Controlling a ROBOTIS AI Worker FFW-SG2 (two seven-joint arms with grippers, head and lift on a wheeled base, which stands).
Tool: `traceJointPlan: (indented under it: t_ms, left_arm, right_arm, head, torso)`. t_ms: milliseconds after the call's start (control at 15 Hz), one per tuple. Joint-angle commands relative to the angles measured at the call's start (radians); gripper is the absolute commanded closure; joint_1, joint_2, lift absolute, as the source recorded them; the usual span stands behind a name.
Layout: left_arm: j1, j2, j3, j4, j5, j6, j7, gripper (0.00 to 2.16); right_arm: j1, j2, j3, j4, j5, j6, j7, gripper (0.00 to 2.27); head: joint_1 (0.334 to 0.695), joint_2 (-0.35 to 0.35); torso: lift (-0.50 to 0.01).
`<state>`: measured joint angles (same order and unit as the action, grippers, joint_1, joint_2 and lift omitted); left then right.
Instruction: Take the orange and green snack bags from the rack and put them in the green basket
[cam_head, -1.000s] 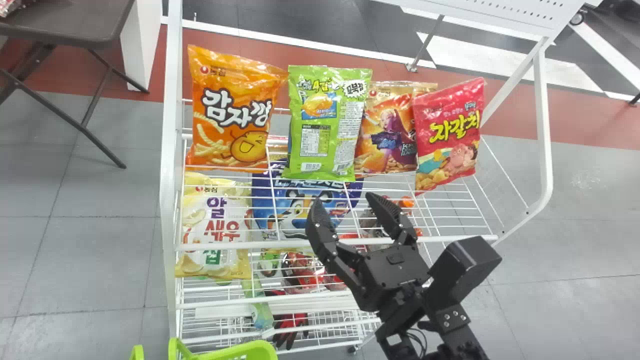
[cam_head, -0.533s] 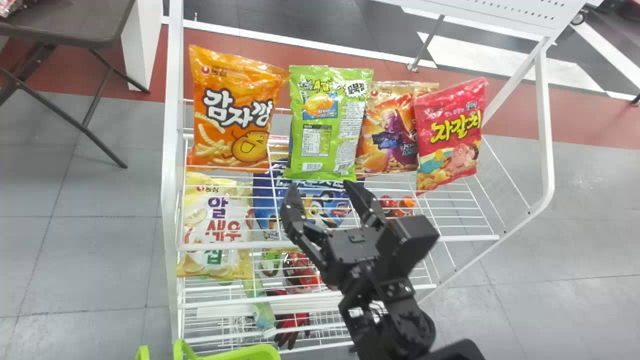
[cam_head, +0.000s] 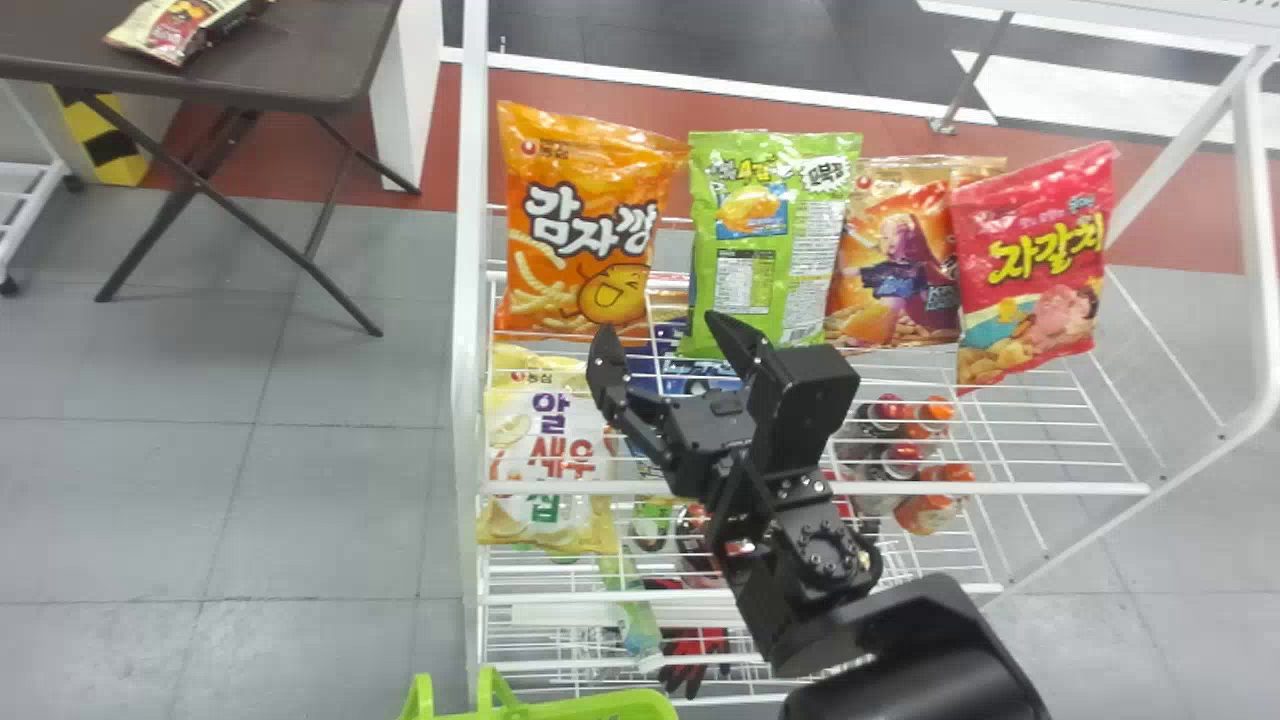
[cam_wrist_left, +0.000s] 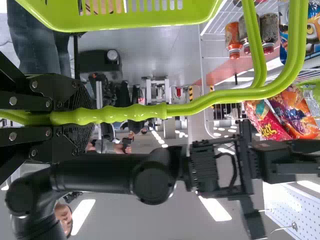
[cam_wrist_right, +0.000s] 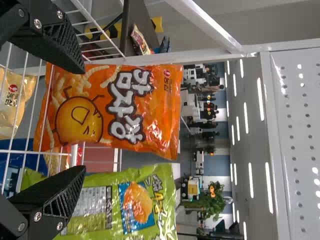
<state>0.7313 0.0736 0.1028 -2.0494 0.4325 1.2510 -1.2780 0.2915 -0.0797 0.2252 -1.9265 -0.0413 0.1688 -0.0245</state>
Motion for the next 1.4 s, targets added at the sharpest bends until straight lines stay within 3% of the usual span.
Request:
traceJointPlan:
  t_ms: [0,467,667,1200,1267,1333]
  left_arm:
    - [0.0,0.002,0.0,0.0,0.0,0.0,0.0,2.02]
    - [-0.009,0.003,0.009,0.026,0.005,-0.018,-0.018,2.02]
    - [-0.021,0.003,0.012,0.04,0.006,-0.018,-0.021,2.02]
    - [-0.053,0.005,0.011,0.071,0.008,-0.018,-0.024,2.02]
    - [-0.055,0.005,0.011,0.075,0.008,-0.018,-0.026,2.02]
    - [-0.055,0.005,0.011,0.077,0.008,-0.018,-0.026,2.02]
  right_arm:
    - [-0.075,0.02,0.013,0.07,0.003,0.015,0.0,0.14]
    - [-0.278,0.081,0.068,0.287,0.012,0.024,0.008,0.14]
    - [-0.31,0.081,0.085,0.333,0.032,0.018,-0.032,0.14]
    - [-0.399,0.081,0.086,0.443,0.038,-0.007,-0.068,0.15]
    - [-0.408,0.081,0.086,0.451,0.032,0.012,-0.066,0.33]
    - [-0.411,0.081,0.085,0.452,0.029,0.036,-0.066,0.75]
  head:
    - [0.695,-0.161]
    - [0.695,-0.069]
    - [0.695,-0.029]
    - [0.695,-0.035]
    - [0.695,-0.037]
    - [0.695,-0.038]
  torso:
    - [0.0]
    - [0.0]
    - [0.0]
    - [0.0]
    - [0.0]
    - [0.0]
